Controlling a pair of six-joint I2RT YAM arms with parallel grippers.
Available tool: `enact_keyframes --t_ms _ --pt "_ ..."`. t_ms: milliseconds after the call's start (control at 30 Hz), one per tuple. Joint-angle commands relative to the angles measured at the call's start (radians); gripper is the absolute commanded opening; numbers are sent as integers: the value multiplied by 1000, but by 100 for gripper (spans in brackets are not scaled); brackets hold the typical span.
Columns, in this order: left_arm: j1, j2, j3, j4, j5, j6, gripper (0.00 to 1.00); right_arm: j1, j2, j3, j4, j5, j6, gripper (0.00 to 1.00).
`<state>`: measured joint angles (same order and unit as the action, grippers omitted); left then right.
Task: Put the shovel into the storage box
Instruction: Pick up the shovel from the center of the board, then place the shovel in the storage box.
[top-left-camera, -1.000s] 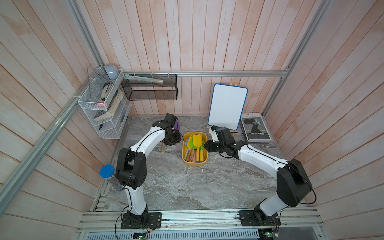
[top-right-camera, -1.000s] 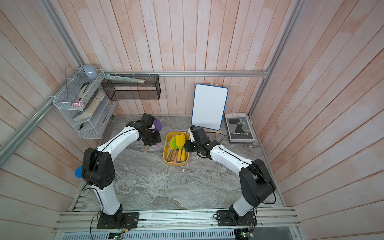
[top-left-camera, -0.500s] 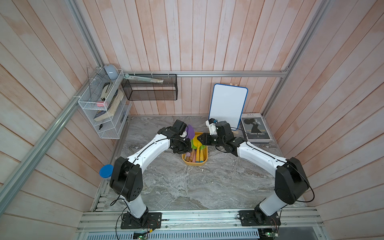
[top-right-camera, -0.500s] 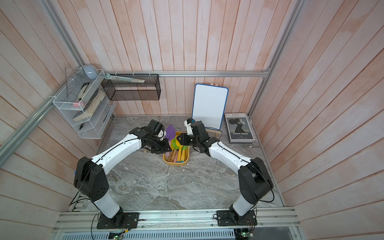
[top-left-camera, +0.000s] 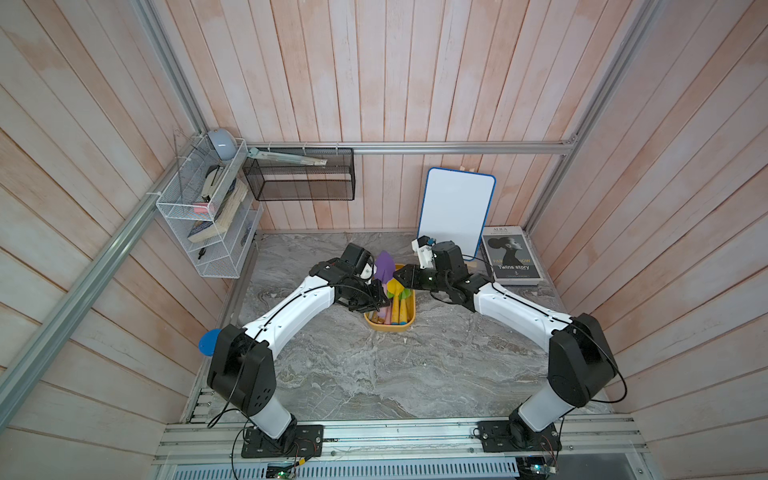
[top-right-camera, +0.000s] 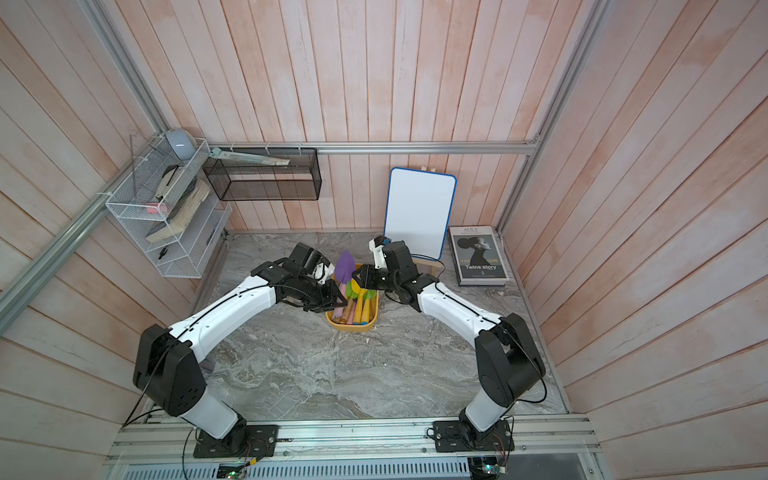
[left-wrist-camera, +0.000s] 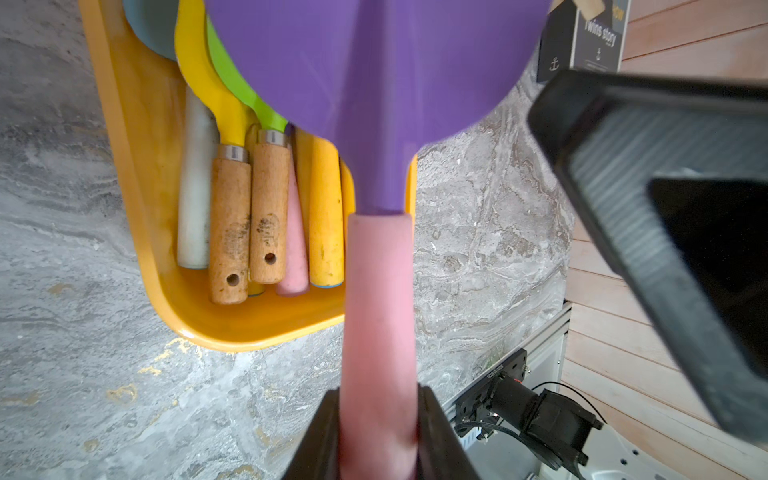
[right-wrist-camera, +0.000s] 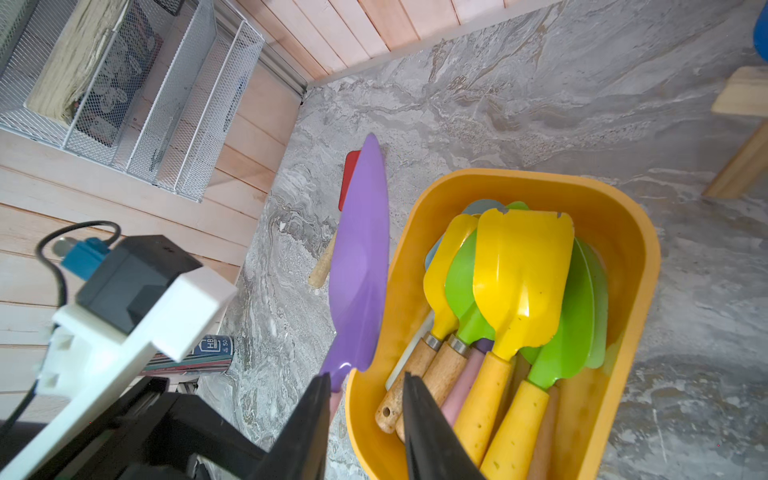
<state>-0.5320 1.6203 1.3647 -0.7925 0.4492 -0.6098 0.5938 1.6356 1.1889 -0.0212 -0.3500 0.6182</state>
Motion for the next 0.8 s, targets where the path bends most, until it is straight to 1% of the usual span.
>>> enact_keyframes --t_ms 0,267,433,567,633,767 --pt "-13 -35 -15 37 23 -6 18 -5 26 21 27 -11 12 34" --pt "-23 -53 -57 63 28 -21 18 -8 50 35 30 -12 17 33" --pt "-34 -58 -66 79 31 -33 18 -11 53 32 34 -9 18 29" --pt "-45 -57 -70 88 31 -41 18 -13 62 35 37 -13 20 23" --pt "-51 -58 -72 91 30 -43 18 -13 63 34 39 -15 22 19" --pt "-56 -60 -79 96 27 -48 18 -13 67 34 41 -18 25 7"
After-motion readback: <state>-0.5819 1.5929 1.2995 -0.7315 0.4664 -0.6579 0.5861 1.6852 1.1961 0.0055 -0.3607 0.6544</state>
